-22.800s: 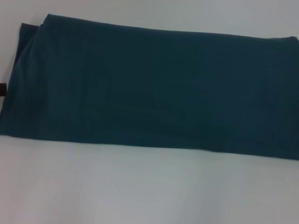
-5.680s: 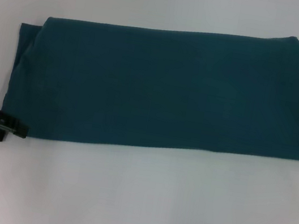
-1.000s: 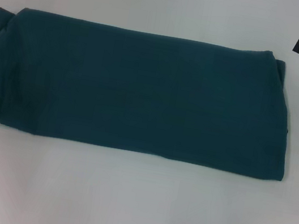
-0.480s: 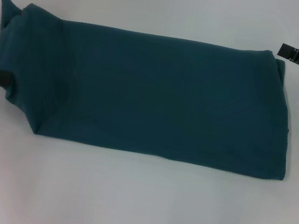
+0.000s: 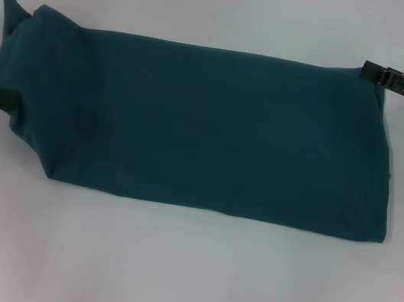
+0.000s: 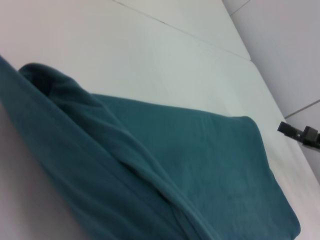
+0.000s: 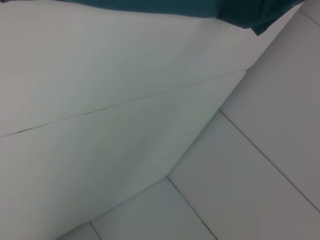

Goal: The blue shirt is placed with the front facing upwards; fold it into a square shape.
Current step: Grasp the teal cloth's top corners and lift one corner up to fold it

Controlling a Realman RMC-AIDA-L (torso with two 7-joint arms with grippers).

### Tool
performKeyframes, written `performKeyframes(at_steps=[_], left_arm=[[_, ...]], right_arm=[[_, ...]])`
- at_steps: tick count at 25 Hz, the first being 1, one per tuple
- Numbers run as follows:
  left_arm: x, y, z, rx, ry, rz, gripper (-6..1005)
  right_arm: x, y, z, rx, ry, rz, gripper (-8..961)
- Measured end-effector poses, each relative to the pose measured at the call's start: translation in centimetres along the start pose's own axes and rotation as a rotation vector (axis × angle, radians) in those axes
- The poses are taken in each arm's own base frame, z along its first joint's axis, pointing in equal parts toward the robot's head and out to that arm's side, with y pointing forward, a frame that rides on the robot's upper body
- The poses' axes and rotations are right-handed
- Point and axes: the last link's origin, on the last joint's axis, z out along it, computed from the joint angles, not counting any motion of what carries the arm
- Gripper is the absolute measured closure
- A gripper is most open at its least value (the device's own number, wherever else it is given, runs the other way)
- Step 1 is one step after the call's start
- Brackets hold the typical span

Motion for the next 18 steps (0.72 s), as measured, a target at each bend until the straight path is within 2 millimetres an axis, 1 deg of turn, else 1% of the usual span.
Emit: performKeyframes(at_steps=[9, 18], left_arm=[[0.33, 0.15, -0.44, -0.013, 0.027, 0.022, 972], [0.34, 0.11, -0.28, -0.011, 0.03, 0.037, 971]], right_arm=[[0.17, 0.0, 0.28, 0.002, 0.003, 0.007, 54], [0.26, 0.29, 0.87, -0.006, 0.016, -0.001, 53]])
